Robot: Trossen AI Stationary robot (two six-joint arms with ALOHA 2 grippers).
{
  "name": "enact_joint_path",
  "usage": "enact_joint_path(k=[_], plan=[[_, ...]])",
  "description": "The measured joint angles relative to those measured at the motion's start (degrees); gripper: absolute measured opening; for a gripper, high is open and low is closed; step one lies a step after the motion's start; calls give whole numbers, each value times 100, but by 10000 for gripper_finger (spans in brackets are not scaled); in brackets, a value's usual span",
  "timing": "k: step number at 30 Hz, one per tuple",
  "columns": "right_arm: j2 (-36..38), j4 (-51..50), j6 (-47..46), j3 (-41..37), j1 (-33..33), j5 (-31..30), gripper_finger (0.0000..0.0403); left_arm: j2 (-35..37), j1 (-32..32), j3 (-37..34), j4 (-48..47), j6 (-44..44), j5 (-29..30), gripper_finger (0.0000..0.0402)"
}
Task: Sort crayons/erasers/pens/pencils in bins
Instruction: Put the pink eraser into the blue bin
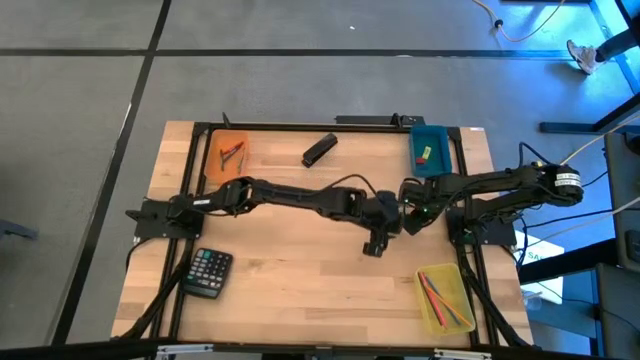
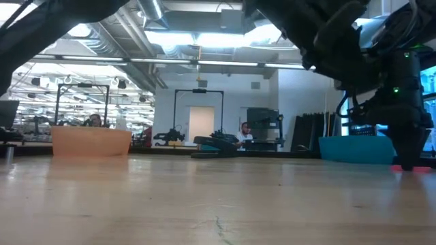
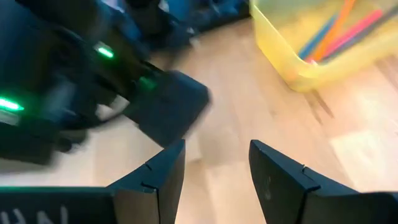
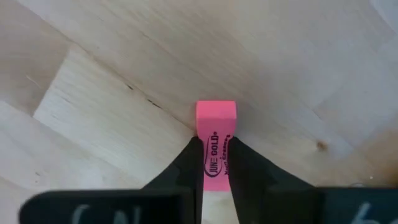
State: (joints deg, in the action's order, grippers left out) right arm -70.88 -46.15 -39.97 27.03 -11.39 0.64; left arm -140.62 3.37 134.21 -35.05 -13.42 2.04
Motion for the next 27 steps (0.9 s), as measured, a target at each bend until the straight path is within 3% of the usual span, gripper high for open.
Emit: enact_joint_path(k=[7,12,22,27], plan=[[341,254,-141,16,241,-444,63,-6,290,-780,-207,412,8,169],[718,245,-184,28,309,-559,62,328,439,-1876,82,586,97,169],[1301,100,30,552,42,-582,64,1938,-6,-4634,1958,1132,359,169],[1271,16,448,1137,-442,-1054,64,2558,-355,-5668,2812,1411,351,169]])
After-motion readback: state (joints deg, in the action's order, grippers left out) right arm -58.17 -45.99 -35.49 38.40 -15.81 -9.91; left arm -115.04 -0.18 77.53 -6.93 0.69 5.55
